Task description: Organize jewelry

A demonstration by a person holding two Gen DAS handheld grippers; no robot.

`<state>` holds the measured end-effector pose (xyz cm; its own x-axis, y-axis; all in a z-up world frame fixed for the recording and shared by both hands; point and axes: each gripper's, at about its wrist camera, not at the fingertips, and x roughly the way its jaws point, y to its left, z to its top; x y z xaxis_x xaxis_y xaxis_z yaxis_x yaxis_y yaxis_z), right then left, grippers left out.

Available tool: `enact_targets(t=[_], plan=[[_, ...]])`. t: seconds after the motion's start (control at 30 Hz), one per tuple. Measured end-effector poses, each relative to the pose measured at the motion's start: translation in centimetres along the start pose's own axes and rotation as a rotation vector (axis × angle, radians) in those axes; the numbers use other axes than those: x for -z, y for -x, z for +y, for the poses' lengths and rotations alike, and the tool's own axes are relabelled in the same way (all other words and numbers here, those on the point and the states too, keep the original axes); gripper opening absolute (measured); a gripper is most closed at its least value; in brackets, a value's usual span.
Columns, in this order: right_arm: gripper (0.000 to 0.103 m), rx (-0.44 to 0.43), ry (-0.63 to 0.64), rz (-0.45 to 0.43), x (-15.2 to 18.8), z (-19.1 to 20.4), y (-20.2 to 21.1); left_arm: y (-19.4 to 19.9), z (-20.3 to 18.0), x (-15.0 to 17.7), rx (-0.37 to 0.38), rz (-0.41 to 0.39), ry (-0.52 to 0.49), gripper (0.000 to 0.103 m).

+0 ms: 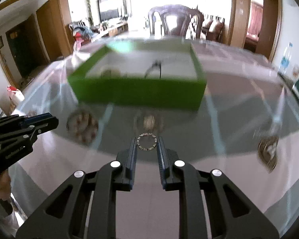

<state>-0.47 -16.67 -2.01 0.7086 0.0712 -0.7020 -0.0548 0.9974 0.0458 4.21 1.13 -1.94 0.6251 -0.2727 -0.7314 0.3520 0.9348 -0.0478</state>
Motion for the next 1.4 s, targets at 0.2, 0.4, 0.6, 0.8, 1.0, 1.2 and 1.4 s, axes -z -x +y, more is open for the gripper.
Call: enact_targets(t=[0.2, 0.4, 0.6, 0.8, 1.0, 1.2, 1.4], plan=[[0.020, 0.036, -0.003, -0.094, -7.4, -1.4, -1.3, -0.9, 1.0, -7.8, -0.039, -0.076, -0.008, 0.018], [0.020, 0.126, -0.088, -0.001, -11.3, -5.2, -7.8, -6.9, 1.4, -12.0, -0.066, 0.002, -0.007, 0.018], [0.023, 0.073, -0.146, 0.058, -10.7, -6.2, -10.6, -10.3, 1.4, -12.2, -0.081, 0.042, 0.018, 0.042], [0.037, 0.028, -0.153, -0.014, -8.2, -5.7, -4.9, -7.0, 2.3, -10.1, -0.069, 0.021, 0.032, 0.053], [0.039, -0.002, -0.042, 0.032, -3.4, -3.5, -2.7, -3.5, 2.5, -4.7, -0.087, 0.027, -0.005, 0.056], [0.036, -0.016, -0.004, 0.126, -1.3, -1.9, -6.4, -4.9, 3.0, -1.1, -0.084, 0.125, 0.025, 0.056], [0.036, -0.025, 0.032, 0.152, -1.2, 0.2, -8.2, -5.1, 2.6, 0.3, -0.068, 0.149, 0.015, 0.057]])
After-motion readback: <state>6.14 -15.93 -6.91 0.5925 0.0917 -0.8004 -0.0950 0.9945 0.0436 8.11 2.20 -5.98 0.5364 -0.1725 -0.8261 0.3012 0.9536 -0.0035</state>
